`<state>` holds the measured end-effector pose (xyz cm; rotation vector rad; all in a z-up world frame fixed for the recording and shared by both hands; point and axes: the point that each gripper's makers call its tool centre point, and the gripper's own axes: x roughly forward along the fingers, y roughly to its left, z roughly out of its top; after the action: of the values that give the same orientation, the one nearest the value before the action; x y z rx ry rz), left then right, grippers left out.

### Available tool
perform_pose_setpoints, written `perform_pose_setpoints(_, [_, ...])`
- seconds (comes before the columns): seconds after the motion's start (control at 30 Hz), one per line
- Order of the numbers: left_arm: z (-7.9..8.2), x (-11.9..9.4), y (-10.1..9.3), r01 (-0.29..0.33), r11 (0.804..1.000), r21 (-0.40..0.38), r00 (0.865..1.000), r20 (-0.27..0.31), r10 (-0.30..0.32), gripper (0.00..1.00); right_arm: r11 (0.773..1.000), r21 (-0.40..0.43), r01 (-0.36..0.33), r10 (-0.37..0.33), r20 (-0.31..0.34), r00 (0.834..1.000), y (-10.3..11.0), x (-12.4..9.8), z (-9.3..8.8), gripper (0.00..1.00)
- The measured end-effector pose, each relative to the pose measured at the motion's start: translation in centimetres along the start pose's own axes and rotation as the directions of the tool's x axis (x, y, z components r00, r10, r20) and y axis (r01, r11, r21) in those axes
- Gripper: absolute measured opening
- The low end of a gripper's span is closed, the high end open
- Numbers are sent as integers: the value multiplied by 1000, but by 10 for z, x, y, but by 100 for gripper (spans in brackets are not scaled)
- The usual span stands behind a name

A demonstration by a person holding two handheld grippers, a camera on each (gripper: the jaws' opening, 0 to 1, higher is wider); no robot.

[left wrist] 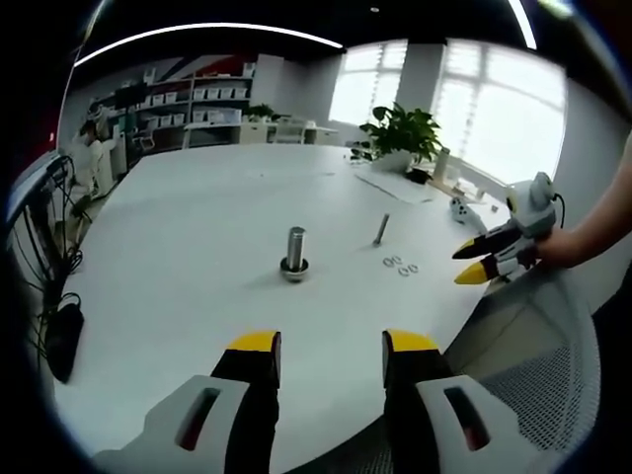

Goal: Place the washer onto the threaded stud by aligning its center hole with the stud, sliding it down to the base, and recovering from edge contact or off-axis alignment until the washer reaches the visible bottom stop.

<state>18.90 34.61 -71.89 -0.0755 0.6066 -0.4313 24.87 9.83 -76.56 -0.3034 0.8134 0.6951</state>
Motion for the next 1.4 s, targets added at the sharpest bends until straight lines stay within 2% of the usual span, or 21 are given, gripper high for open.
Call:
perform_pose_setpoints(0.27, [-7, 1, 6, -29, 1000, -4, 999, -33, 29, 39, 1000, -10, -7, 7, 6, 1000, 1, 1, 1, 46])
perform_pose_setpoints(0.37, [-6, 0, 9, -43, 999, -17, 999, -27, 42, 39, 1000, 1, -15, 15, 2, 1000, 3, 0, 0, 47])
perform_pose_setpoints(0.77, [-8, 2, 8, -34, 999, 0, 999, -38, 34, 39, 1000, 4, -30, 30, 7, 1000, 6, 0, 2, 47])
perform_pose_setpoints(0.87, [-12, 2, 8, -43, 999, 13, 997, -61, 43, 39, 1000, -3, -25, 25, 6, 1000, 5, 0, 2, 49])
perform_pose_setpoints(1.2, [-11, 2, 7, -29, 1000, 4, 998, -53, 30, 39, 1000, -2, -30, 30, -7, 1000, 6, 1, 1, 50])
perform_pose_setpoints(1.4, [-11, 2, 6, -19, 1000, 3, 998, -55, 19, 39, 999, -18, -44, 43, -51, 998, 7, 3, -4, 51])
